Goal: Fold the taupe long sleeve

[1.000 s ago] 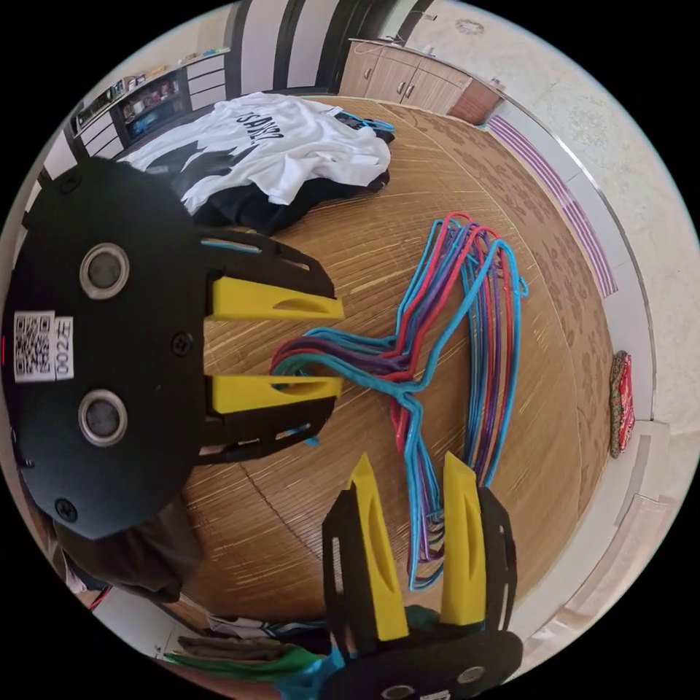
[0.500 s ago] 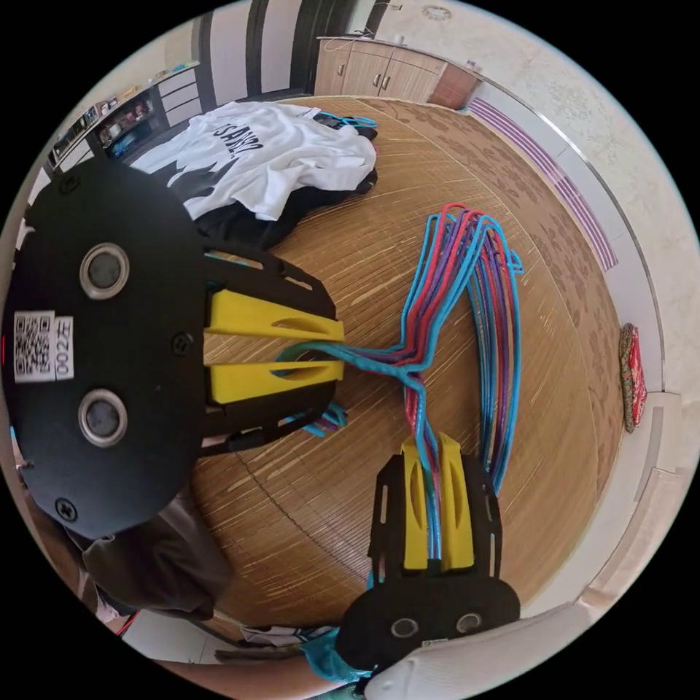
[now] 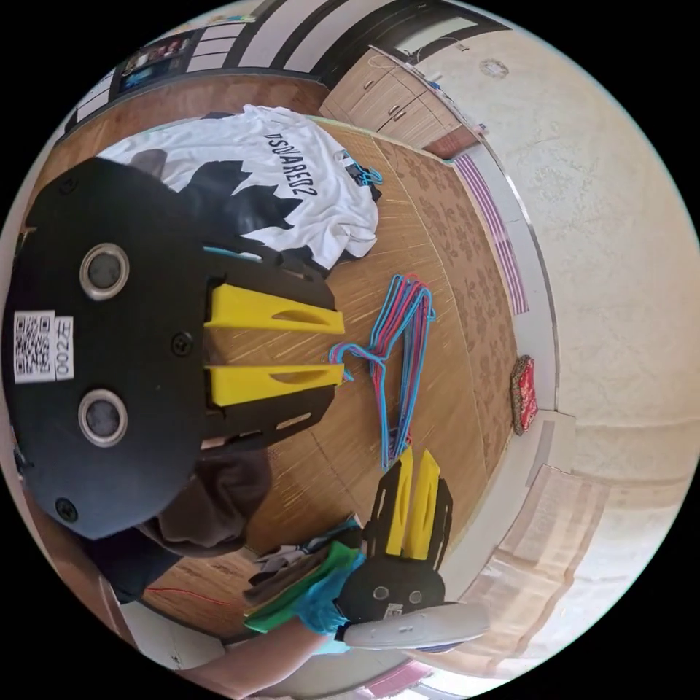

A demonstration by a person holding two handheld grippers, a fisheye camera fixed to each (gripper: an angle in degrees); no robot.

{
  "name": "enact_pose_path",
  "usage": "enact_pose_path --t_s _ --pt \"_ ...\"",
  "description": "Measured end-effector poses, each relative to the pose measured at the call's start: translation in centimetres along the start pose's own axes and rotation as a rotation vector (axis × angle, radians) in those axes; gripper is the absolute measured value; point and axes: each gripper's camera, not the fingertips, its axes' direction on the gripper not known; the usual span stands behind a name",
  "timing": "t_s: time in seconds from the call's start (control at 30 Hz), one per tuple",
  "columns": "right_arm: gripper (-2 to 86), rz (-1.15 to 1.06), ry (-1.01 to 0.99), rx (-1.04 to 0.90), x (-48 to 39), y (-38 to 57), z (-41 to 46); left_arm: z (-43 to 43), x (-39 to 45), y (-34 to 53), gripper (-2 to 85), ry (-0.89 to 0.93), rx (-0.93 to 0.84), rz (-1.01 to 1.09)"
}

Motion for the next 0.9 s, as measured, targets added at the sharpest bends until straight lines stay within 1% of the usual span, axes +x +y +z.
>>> enact_pose_path --t_s 0.07,0.13,0.2,0.37,0.5,0.67,0.8,0.9 --pt "5.2 0.009 0.036 0.019 -2.4 1.7 -5.8 -4.1 1.0 4.1 2.6 0.023 0.052 -0.014" --pt "5.0 0.008 0.014 0.009 -4.4 3.2 -9.6 -6.6 1.7 7.4 2.3 0.045 0.073 -0.023" --pt "5.0 -0.021 -0.014 -0.018 -6.6 5.0 -13.0 -8.5 2.5 10.8 2.3 0.072 0.074 -0.021" --pt "5.0 -0.051 0.017 -0.051 -13.1 11.8 -21.1 -11.8 5.0 21.7 2.2 0.102 0.054 -0.036" --pt "6.3 -0.065 0.046 -0.110 -17.1 16.0 -24.5 -12.4 6.5 28.7 2.4 0.138 0.001 -0.060" --pt "7.9 -0.085 0.025 -0.145 -23.8 21.9 -27.8 -12.7 9.6 38.0 4.5 0.157 -0.065 -0.054" --pt "8.6 -0.114 0.004 -0.179 -27.9 24.8 -28.3 -12.2 11.2 42.5 7.4 0.178 -0.123 -0.053" --pt "8.9 -0.073 -0.040 -0.172 -29.4 26.4 -29.1 -12.0 12.0 45.1 8.4 0.171 -0.154 -0.070"
